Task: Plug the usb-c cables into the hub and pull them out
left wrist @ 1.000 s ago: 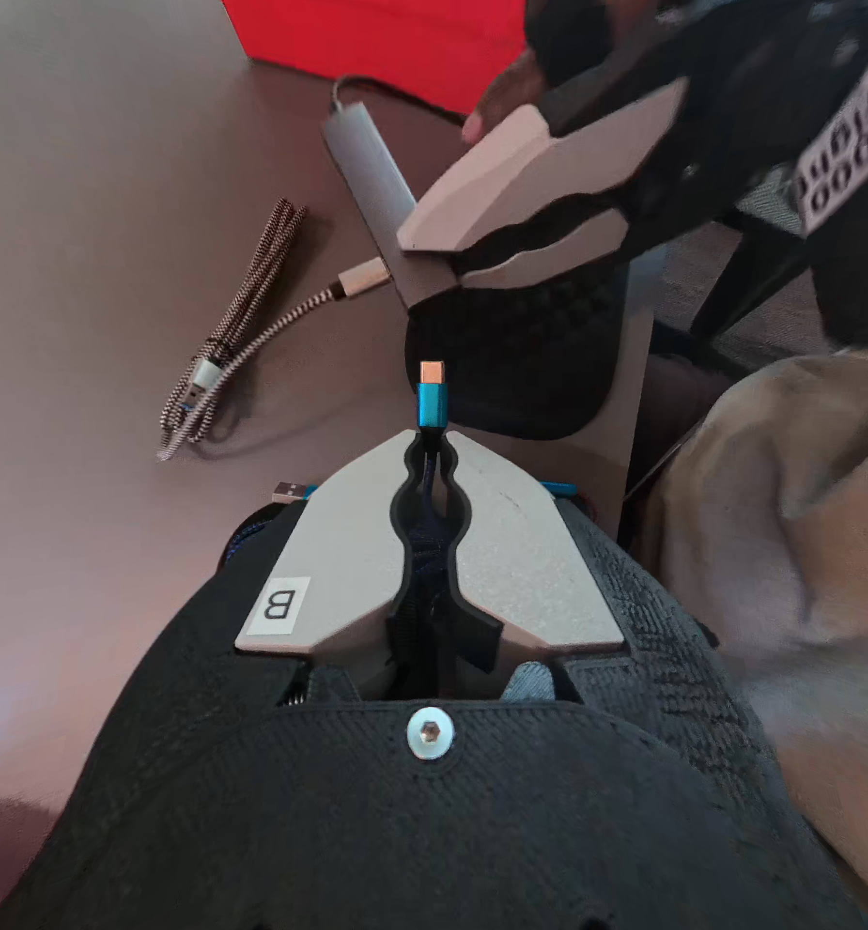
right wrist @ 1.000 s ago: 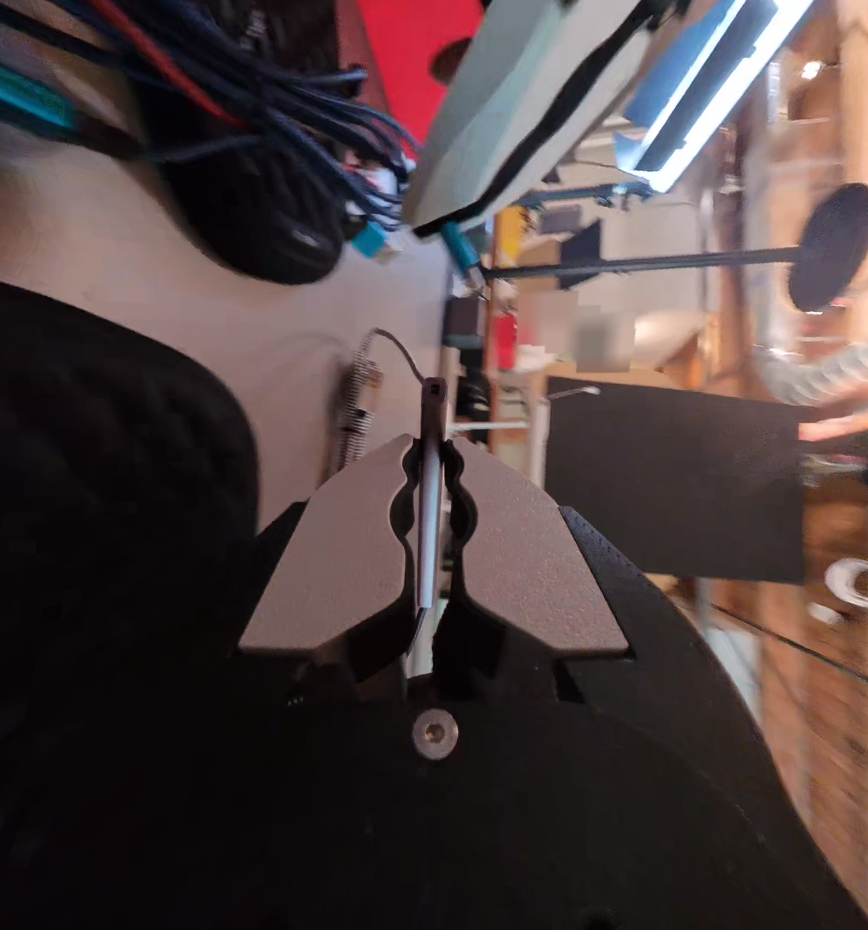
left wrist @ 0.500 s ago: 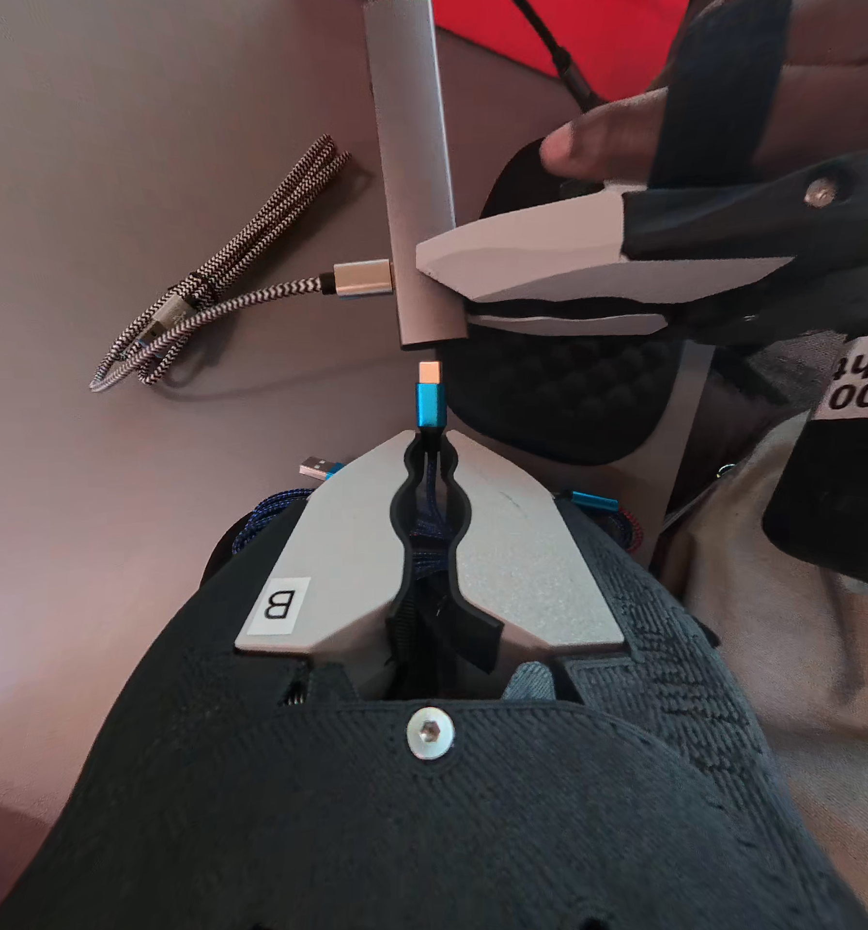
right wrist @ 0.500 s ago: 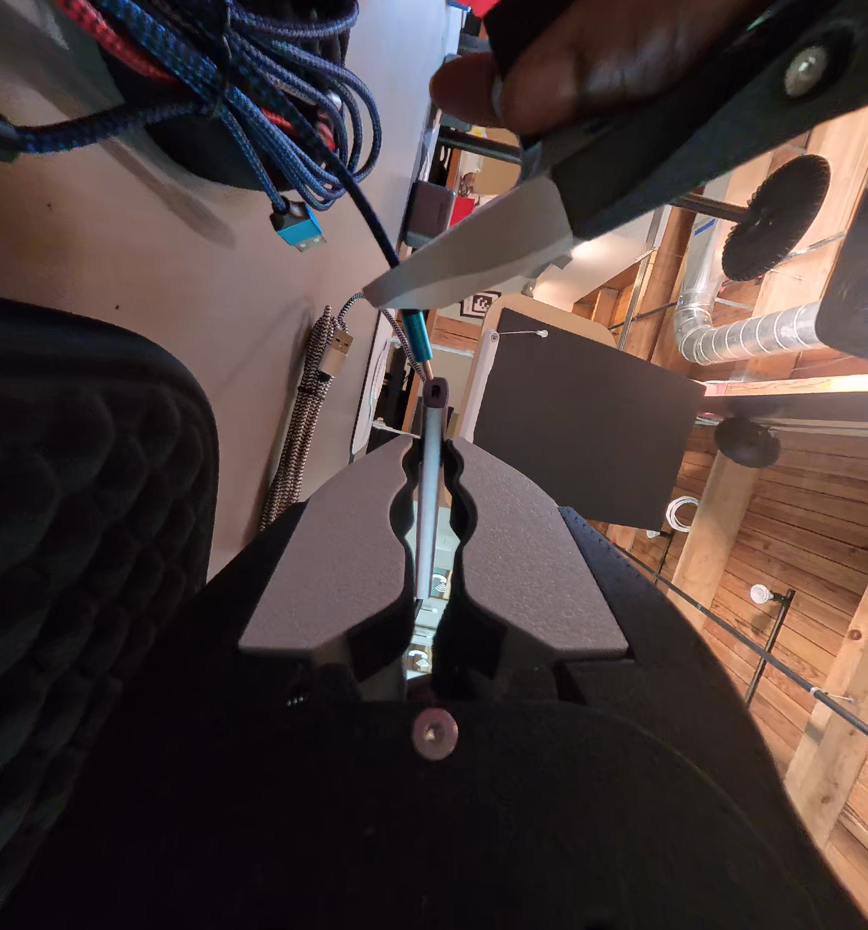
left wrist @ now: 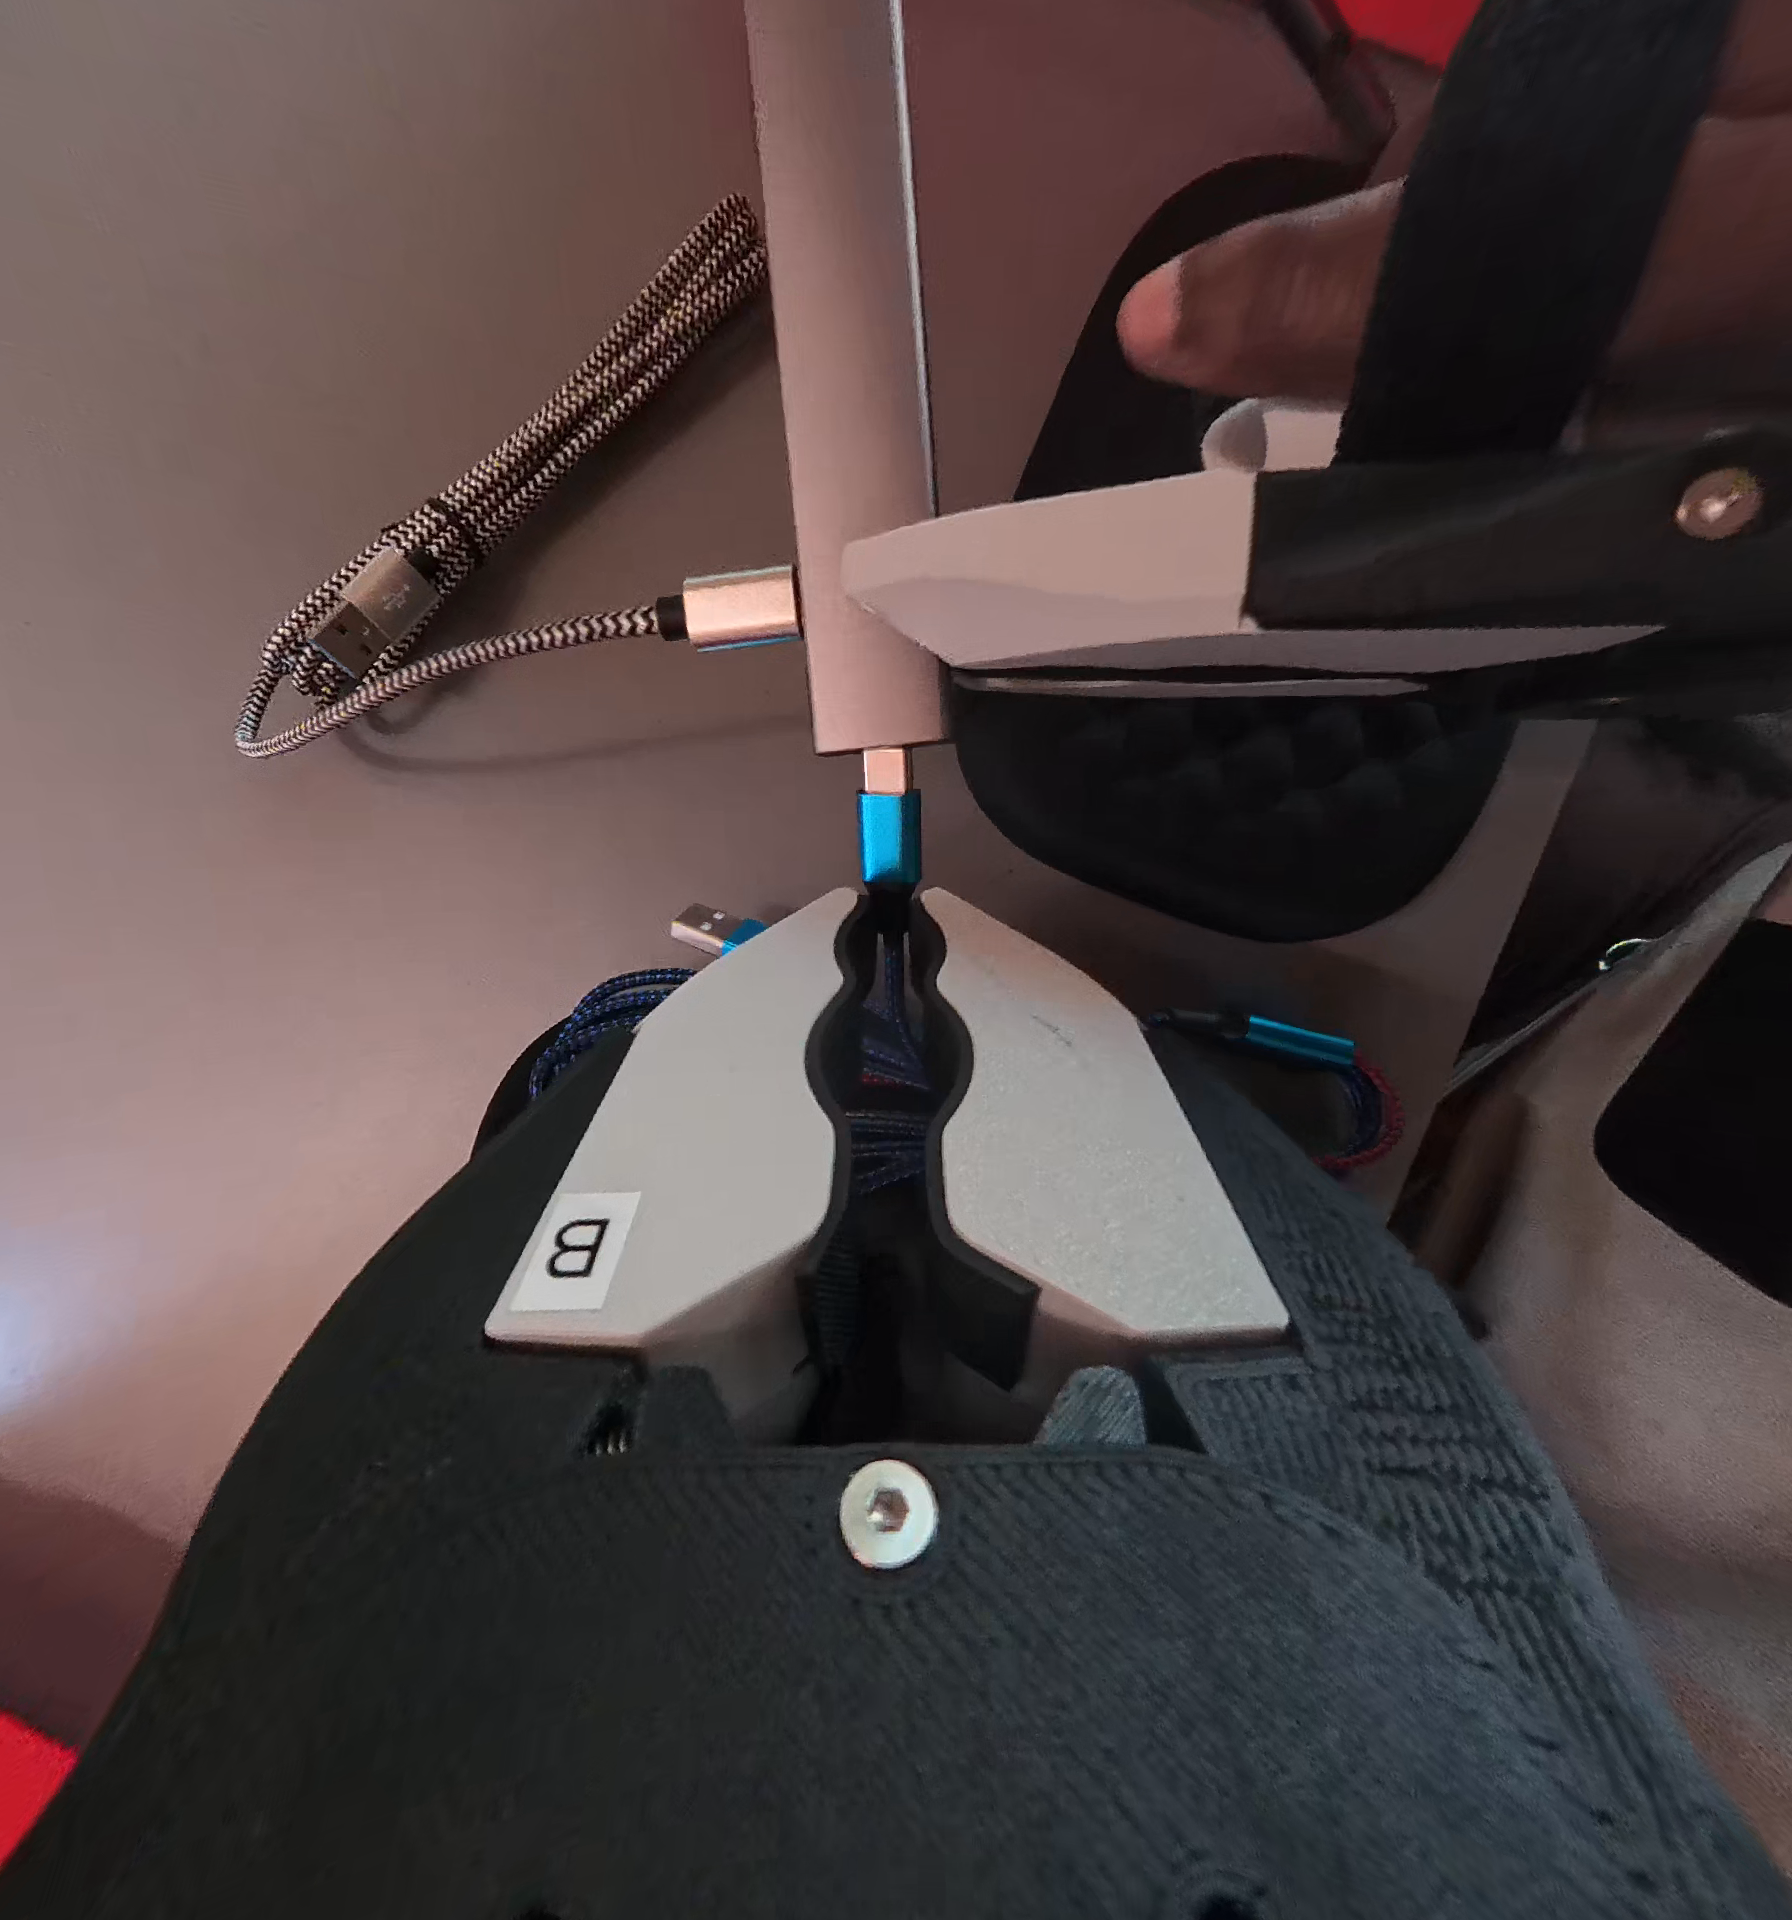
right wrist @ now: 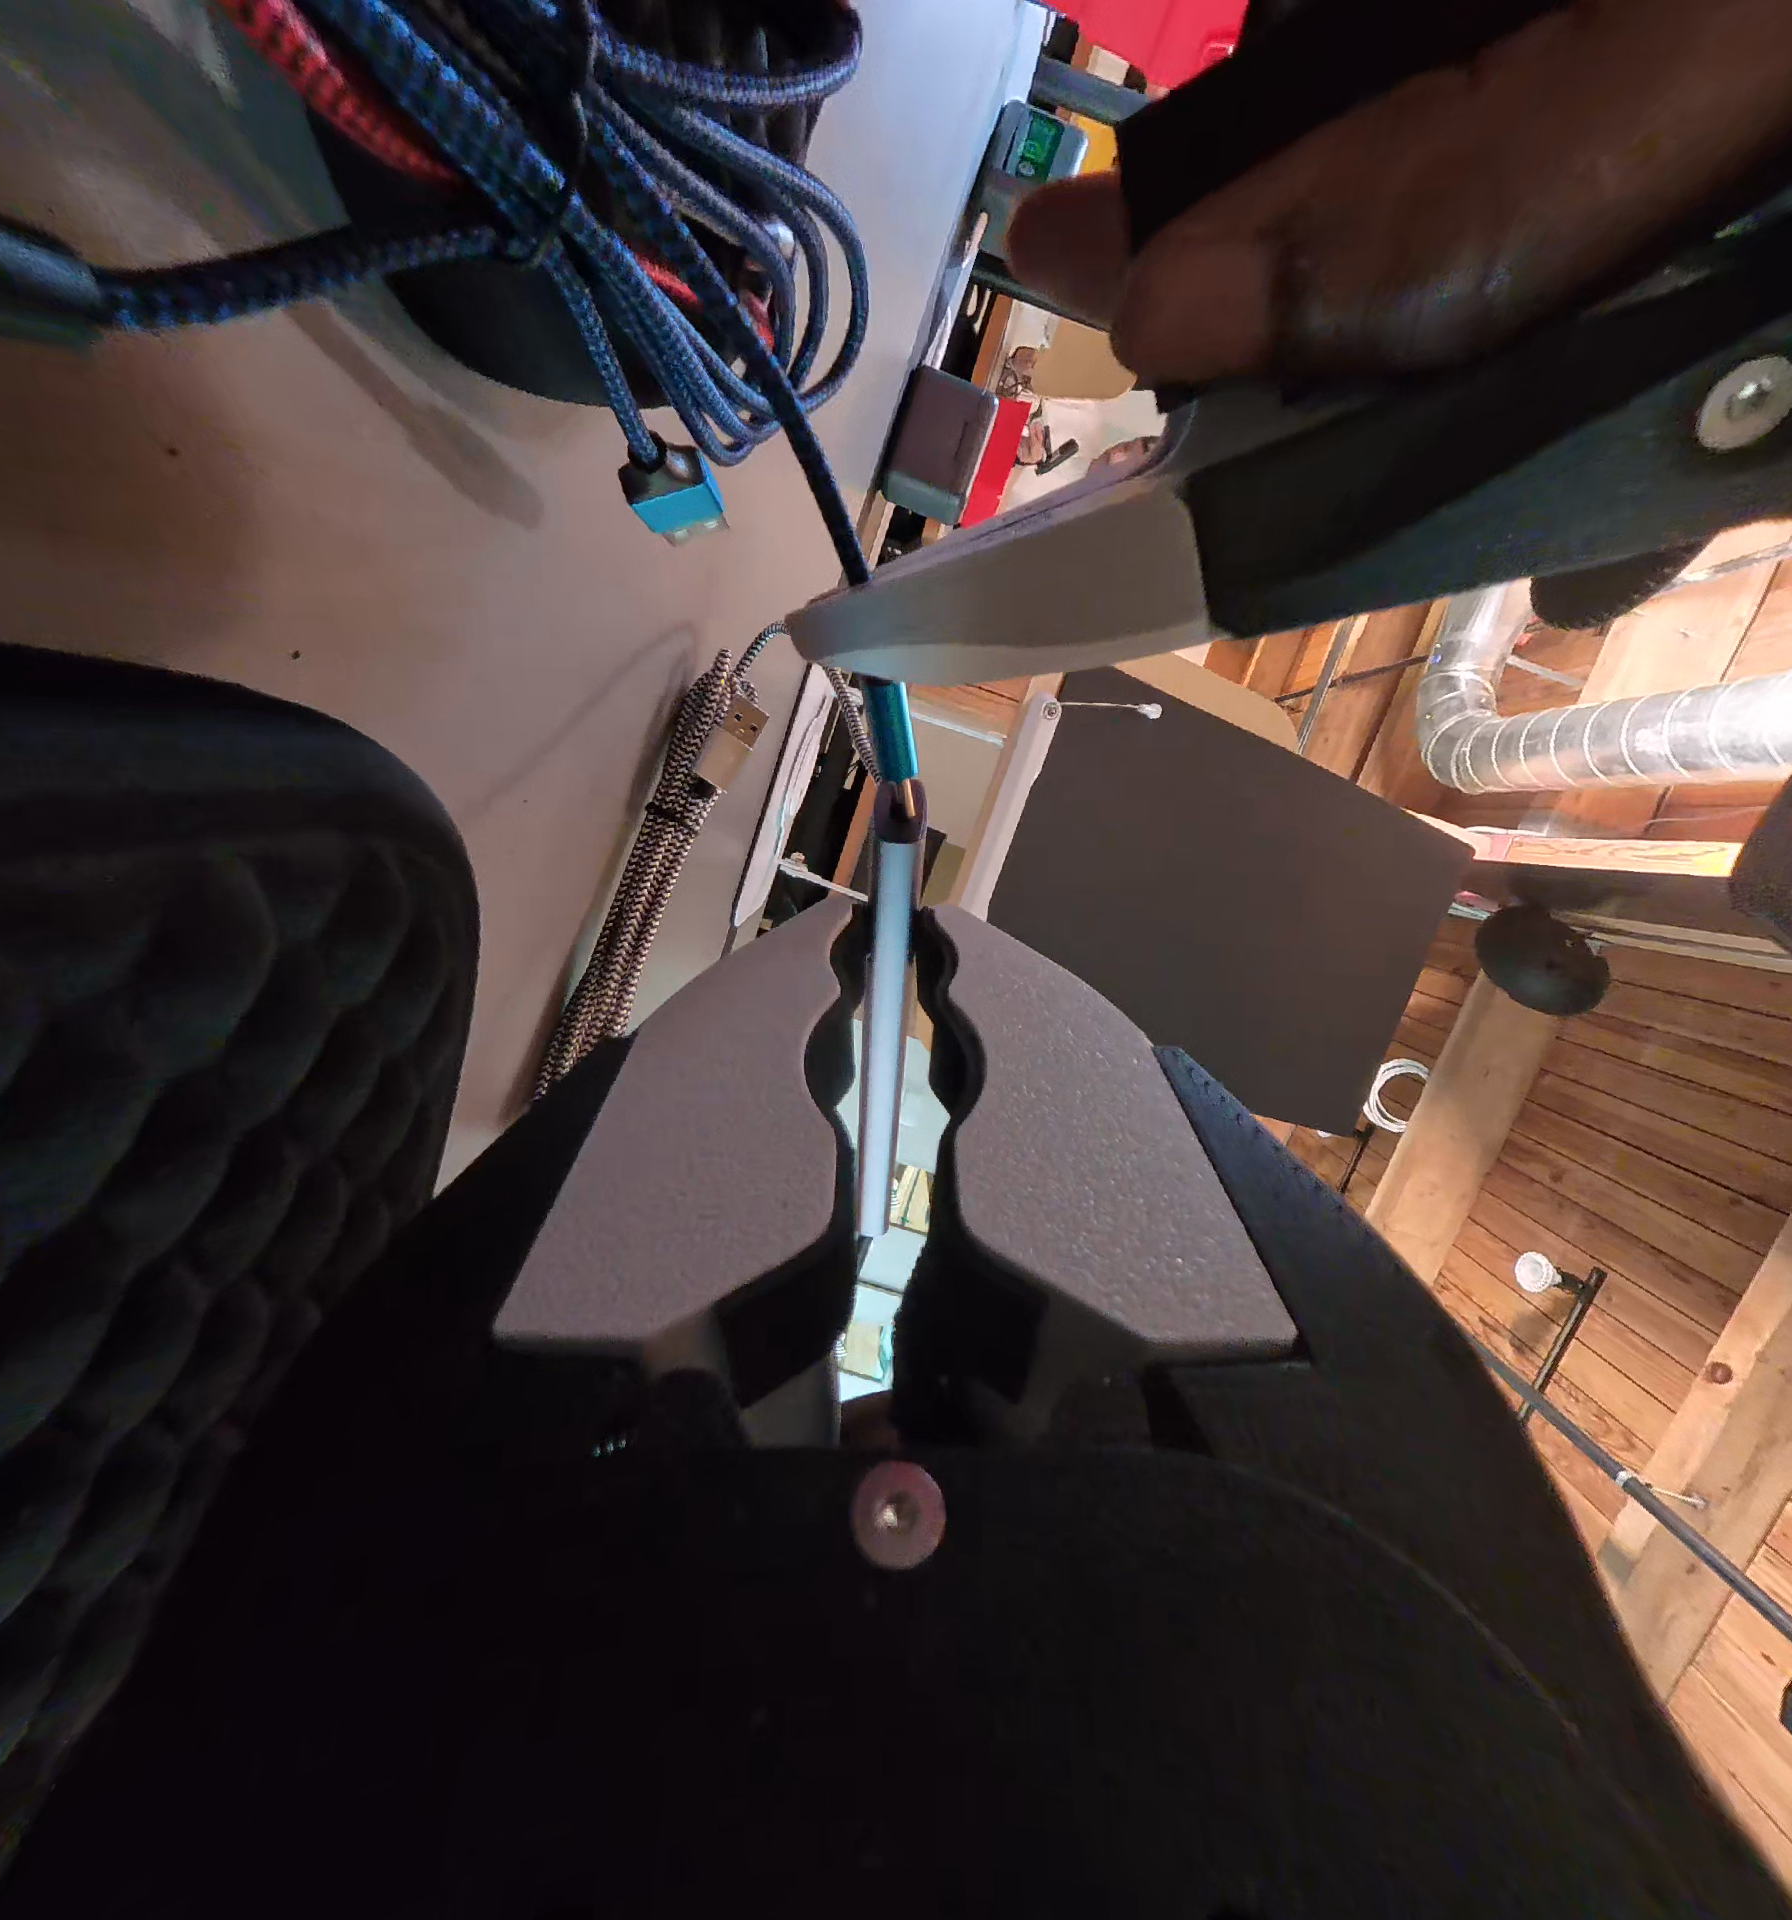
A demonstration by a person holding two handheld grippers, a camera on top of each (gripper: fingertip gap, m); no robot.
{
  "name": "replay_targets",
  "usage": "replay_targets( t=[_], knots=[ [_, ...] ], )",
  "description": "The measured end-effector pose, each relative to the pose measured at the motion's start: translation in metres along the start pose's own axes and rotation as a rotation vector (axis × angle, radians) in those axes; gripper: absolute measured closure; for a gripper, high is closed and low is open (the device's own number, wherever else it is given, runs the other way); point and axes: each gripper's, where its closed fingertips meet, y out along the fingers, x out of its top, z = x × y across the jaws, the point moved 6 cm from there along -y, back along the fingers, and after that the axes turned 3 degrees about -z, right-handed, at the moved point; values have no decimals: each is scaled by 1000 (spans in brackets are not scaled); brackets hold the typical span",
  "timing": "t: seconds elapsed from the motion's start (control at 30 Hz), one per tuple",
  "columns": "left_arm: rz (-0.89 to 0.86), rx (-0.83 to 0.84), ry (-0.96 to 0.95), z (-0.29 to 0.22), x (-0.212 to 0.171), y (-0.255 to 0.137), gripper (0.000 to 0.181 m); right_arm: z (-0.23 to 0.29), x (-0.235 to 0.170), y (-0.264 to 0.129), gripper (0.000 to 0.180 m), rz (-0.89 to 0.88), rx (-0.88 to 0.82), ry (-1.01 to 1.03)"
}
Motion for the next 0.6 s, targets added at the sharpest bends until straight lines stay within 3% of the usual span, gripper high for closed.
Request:
replay_targets(
  t=[0.03,0.6],
  knots=[
    [7,8,4,0,0,1,174,0,0,0,171,-3,1,-4],
    [120,157,59,-4,3,13,174,3,1,0,171,24,32,-78]
  ],
)
